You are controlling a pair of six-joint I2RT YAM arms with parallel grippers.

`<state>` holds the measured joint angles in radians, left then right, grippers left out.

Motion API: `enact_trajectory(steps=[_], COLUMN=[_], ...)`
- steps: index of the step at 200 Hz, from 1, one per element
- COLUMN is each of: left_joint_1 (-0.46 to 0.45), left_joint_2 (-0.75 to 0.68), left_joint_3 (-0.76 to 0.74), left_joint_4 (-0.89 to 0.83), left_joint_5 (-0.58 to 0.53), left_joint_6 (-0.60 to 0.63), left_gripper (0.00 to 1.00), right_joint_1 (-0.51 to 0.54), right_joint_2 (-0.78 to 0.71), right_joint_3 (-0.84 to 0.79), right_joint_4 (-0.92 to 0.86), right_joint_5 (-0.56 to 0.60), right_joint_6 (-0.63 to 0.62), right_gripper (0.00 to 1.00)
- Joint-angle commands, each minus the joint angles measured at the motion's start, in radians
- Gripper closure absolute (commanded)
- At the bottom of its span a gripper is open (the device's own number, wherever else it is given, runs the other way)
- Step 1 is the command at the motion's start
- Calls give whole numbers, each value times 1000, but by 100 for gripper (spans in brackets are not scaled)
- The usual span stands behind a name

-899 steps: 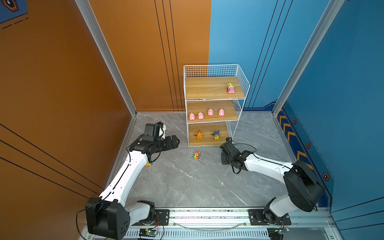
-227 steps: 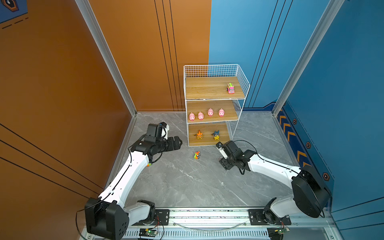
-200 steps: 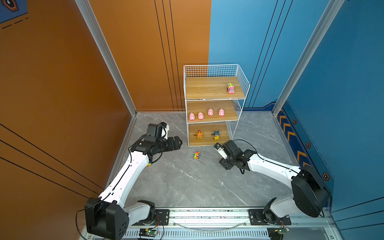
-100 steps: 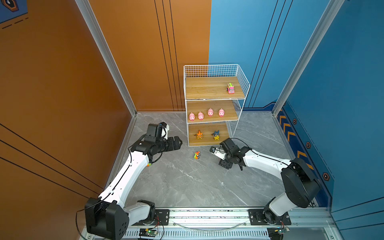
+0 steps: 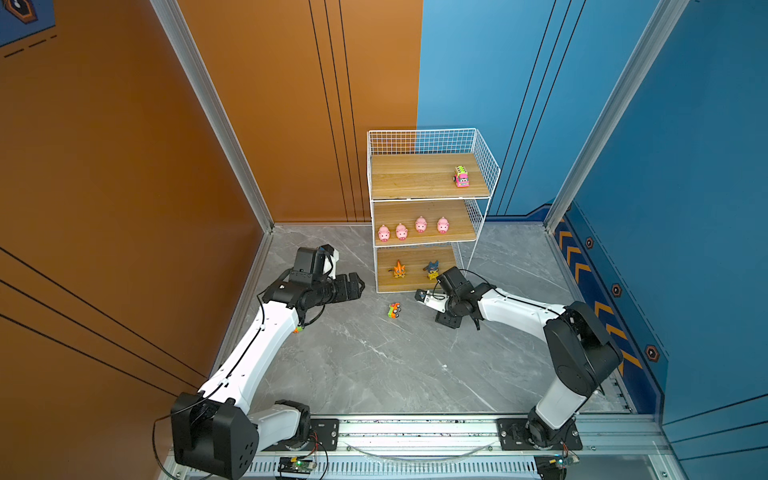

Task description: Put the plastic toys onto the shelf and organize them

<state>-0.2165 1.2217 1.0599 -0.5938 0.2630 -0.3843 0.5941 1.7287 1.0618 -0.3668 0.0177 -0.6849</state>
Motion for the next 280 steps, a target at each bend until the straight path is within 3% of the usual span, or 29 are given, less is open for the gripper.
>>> enact_trajectory(steps=[1,32,89,125,231,280], left_joint_1=[8,13,16,17,18,18], left_joint_2=[11,17,29,31,28,26], left_joint_3=[-11,-9,-6,-6,-6,-6], left_joint_4=[4,5,5,5,5,5], left_joint_5=[18,23,31,35,35,36], left_joint_6=[16,15,12,10,10,10], left_gripper=[6,6,6,6,7,7], right_joint_1=[-4,-10,-31,-34,-33,-24], right_joint_2=[18,23,-12,-6,5,2], right_joint_3=[26,29,35,40,53,66], right_joint_4=[-42,-56,-122,-136,-144,-147], right_joint_5=[-39,-40,-54,-45,-29,-42], right_joint_6=[-19,-23,-44,-53,-55,0], right_gripper=[43,47,35,35,64,70])
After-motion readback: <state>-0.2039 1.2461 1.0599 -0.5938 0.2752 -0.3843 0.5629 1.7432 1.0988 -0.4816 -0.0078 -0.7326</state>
